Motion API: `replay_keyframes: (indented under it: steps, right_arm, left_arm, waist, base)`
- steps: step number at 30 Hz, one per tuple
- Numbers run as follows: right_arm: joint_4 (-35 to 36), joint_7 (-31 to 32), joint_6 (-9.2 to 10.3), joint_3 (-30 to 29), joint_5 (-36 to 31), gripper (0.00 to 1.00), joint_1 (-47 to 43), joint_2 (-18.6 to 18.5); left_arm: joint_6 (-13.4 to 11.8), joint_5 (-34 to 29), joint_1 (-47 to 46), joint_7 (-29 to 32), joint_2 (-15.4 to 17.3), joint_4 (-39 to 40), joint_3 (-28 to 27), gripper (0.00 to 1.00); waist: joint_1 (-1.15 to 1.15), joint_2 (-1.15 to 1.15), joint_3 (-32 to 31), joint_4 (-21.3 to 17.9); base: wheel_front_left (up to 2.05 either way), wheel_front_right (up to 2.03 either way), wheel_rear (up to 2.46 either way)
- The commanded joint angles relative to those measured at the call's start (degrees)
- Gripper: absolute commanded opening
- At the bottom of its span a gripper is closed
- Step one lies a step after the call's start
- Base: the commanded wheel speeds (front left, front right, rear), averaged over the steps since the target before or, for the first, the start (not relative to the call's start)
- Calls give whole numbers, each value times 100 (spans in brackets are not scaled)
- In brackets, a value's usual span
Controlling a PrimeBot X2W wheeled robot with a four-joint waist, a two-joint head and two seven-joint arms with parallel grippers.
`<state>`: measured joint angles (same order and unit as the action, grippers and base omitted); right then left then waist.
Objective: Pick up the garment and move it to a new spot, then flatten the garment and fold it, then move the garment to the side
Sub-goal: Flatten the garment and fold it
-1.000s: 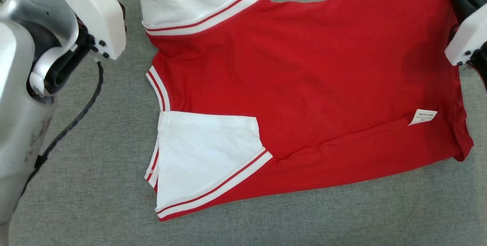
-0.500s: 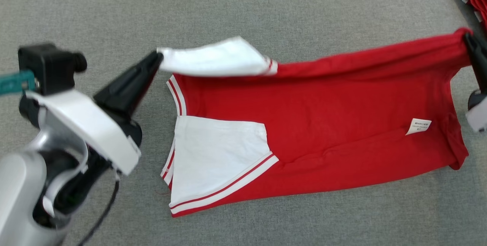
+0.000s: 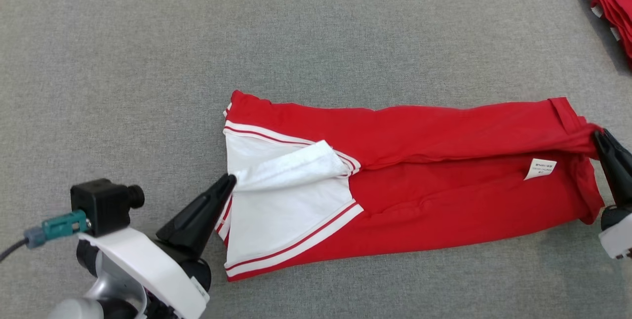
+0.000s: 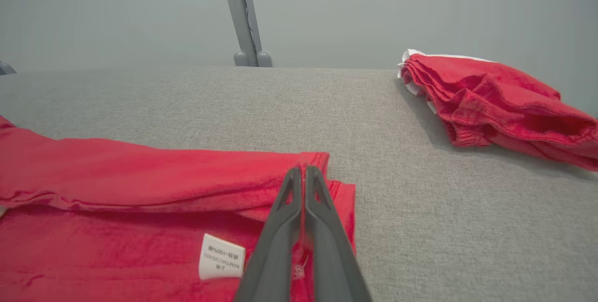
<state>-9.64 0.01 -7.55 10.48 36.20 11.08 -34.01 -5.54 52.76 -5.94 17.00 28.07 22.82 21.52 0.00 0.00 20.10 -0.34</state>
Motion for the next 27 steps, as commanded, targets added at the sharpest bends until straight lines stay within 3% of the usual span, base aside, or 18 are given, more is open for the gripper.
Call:
replay_keyframes:
  steps: [1,2,3,4,6,7,8,9,10,15,21,27]
  right_arm:
    - [64,3,15,-120,-23,0,-170,28]
    - [91,22,15,-158,-13,0,-247,57]
    - [102,45,15,-215,4,14,-324,77]
    - [102,45,15,-215,4,14,-324,77]
    - [141,75,15,-309,35,53,-459,121]
    - [156,74,15,-382,60,53,-528,155]
    - [173,63,15,-459,79,100,-609,188]
    - [184,59,15,-528,119,100,-699,228]
    - [183,68,15,-608,153,100,-799,259]
    - [155,-14,15,-1186,268,100,-1278,436]
    - [61,-179,15,-1669,312,100,-1527,837]
    - [-290,-280,14,-1544,383,100,-1173,1012]
  left_arm:
    - [-15,-23,152,-70,-23,13,27,0]
    - [-8,-40,220,-96,-20,4,47,0]
    - [-27,-62,282,-118,-18,-7,64,0]
    - [-27,-62,282,-118,-18,-7,64,0]
    - [-56,-138,387,-165,-11,-57,109,0]
    - [-74,-191,435,-196,-8,-85,133,5]
    - [-106,-232,483,-216,-17,-120,166,37]
    - [-114,-289,536,-248,-29,-158,209,75]
    - [-157,-405,554,-316,-33,-198,229,100]
    - [-321,-997,718,-1038,-255,-496,315,100]
    - [-659,-1770,876,-2404,-686,-1189,261,100]
    - [-971,-2432,822,-3167,-1178,-1884,234,100]
  waist:
    - [0,0,-31,10]
    - [0,0,-48,16]
    - [0,0,-64,21]
    - [0,0,-64,21]
    - [0,0,-99,32]
    - [0,0,-121,40]
    - [0,0,-144,47]
    - [0,0,-168,55]
    - [0,0,-189,64]
    - [0,0,-311,75]
    - [0,0,-515,118]
    - [0,0,-661,290]
  base:
    - [0,0,0]
    - [0,0,0]
    - [0,0,0]
    - [0,0,0]
    - [0,0,0]
    - [0,0,0]
    - [0,0,0]
    - [0,0,0]
    - [0,0,0]
    - [0,0,0]
    - [0,0,0]
    - [0,0,0]
